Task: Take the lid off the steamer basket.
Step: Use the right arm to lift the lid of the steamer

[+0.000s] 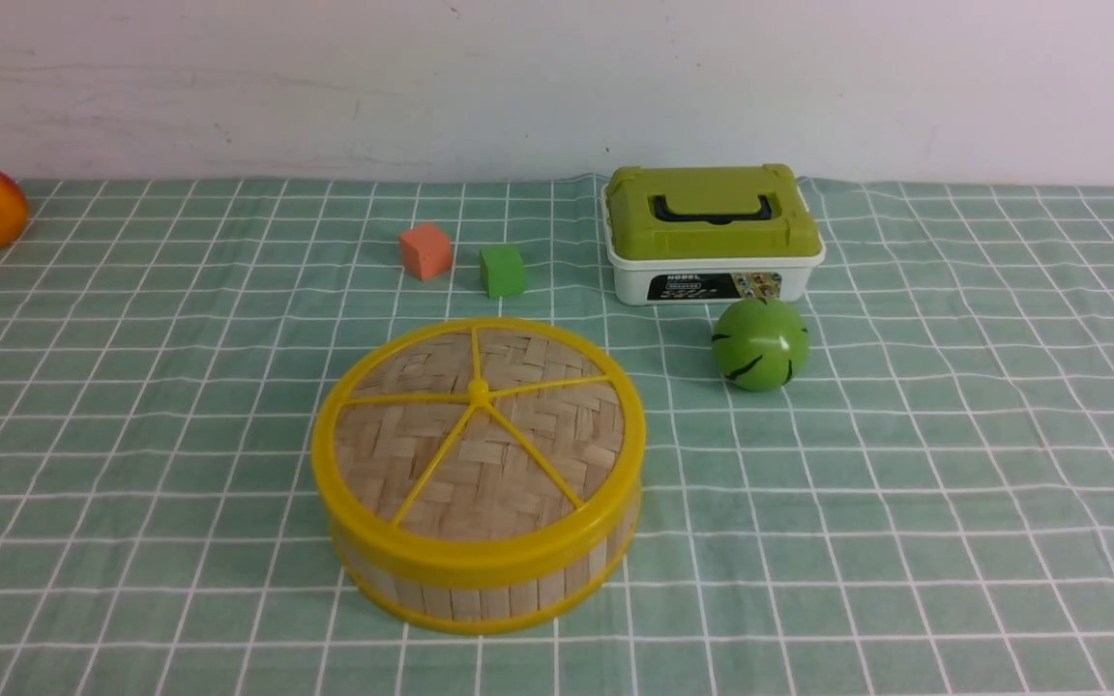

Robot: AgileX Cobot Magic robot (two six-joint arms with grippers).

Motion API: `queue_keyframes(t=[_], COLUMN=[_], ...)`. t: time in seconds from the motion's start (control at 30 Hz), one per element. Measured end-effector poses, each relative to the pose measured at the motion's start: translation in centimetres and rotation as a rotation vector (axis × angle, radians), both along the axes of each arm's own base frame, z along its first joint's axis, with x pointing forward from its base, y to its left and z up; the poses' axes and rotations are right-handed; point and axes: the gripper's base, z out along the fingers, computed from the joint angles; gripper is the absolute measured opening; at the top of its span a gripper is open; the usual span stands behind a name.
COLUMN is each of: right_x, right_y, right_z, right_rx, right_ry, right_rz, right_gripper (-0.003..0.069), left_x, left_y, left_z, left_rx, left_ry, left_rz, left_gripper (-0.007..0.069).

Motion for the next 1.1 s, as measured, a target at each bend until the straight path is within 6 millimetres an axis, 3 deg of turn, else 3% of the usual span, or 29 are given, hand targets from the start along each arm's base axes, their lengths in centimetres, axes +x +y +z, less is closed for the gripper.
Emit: queue_keyframes(t=[0.03,0.17,0.5,0.6,0.7,0.73,0.77,0.83,0.9,0.97,1.03,1.1], right_x=[0.0,0.0,0.2,0.2,0.1,0.3,0.3,1.2,2.8,4.0,6.1,8.4], right_y=[0.4,0.9,0.3,0.2,0.4,0.5,0.5,0.8,1.0,1.1,1.5,2.2], right_z=[0.1,0.3,0.8,1.0,3.9,6.1,6.4,10.3,13.7,14.8,17.6,18.9], right_rx=[0.155,0.430,0.362,0.237,-0.034,-0.151,-0.175,-0.379,-0.518,-0.574,-0.648,-0.666], right_ry=[0.010,0.027,-0.055,-0.088,-0.143,-0.137,-0.133,-0.063,0.044,0.123,0.199,0.250], right_rz=[-0.004,-0.016,-0.053,-0.028,0.051,0.092,0.099,0.204,0.316,0.394,0.529,0.662], right_gripper=[0.0241,0.0241,0.0241,0.0241,0.0195,0.0154,0.0138,0.0043,-0.0008,-0.0018,-0.0023,-0.0023], left_x=[0.0,0.0,0.0,0.0,0.0,0.0,0.0,0.0,0.0,0.0,0.0,0.0], left_y=[0.0,0.0,0.0,0.0,0.0,0.0,0.0,0.0,0.0,0.0,0.0,0.0], left_z=[0.0,0.0,0.0,0.0,0.0,0.0,0.0,0.0,0.0,0.0,0.0,0.0], left_rx=[0.000,0.000,0.000,0.000,0.000,0.000,0.000,0.000,0.000,0.000,0.000,0.000], left_ry=[0.000,0.000,0.000,0.000,0.000,0.000,0.000,0.000,0.000,0.000,0.000,0.000], left_rz=[0.000,0.000,0.000,0.000,0.000,0.000,0.000,0.000,0.000,0.000,0.000,0.000], left_gripper=[0.0239,0.0239,0.0239,0.0239,0.0239,0.0239,0.0239,0.0239,0.0239,0.0239,0.0239,0.0239])
